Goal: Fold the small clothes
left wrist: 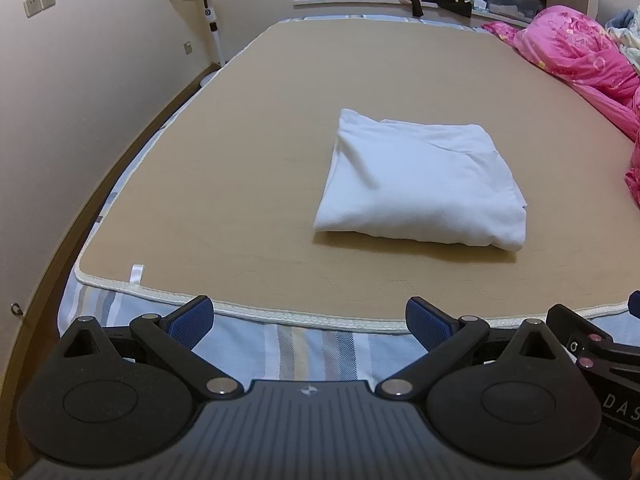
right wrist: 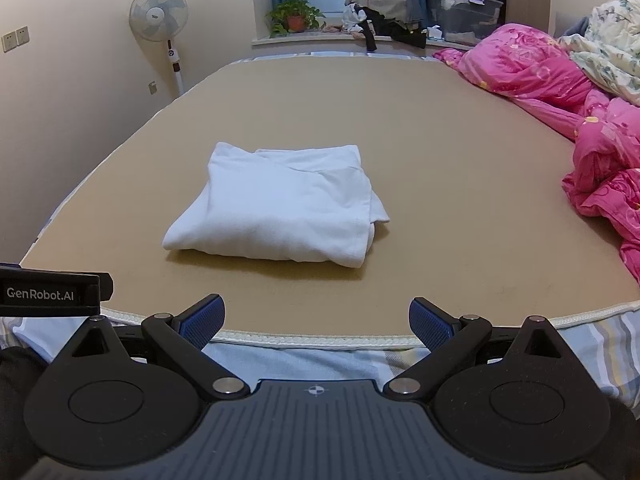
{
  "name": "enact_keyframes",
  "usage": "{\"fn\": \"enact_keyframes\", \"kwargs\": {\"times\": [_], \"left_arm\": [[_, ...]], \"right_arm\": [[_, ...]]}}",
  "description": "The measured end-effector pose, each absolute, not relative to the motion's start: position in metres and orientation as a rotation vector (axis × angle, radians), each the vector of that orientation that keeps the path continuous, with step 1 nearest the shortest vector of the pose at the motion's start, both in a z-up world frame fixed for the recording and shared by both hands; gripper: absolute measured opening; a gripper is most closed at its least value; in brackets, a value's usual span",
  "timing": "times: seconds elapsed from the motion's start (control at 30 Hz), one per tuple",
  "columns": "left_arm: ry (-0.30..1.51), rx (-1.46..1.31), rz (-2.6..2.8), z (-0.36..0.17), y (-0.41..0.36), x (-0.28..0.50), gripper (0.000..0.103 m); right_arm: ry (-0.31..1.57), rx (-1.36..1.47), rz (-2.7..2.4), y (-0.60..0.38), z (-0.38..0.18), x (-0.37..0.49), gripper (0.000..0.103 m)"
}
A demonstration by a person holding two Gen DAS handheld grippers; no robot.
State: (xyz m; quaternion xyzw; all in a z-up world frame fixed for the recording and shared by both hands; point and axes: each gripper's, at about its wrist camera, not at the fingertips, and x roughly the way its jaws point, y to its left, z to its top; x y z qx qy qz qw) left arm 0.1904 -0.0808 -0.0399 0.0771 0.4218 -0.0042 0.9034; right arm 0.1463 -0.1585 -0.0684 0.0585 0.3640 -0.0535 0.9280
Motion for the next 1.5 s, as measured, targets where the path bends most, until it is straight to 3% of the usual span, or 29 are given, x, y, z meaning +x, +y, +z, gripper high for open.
{"fn": "enact_keyframes", "kwargs": {"times": [1.5], "left_arm": [[0.85,0.184,-0.011,-0.0377,-0.081,0.1872,0.102]], "right_arm": [[0.745,0.119,-0.099,-0.1515,-0.0664,0.145,0.099]]}}
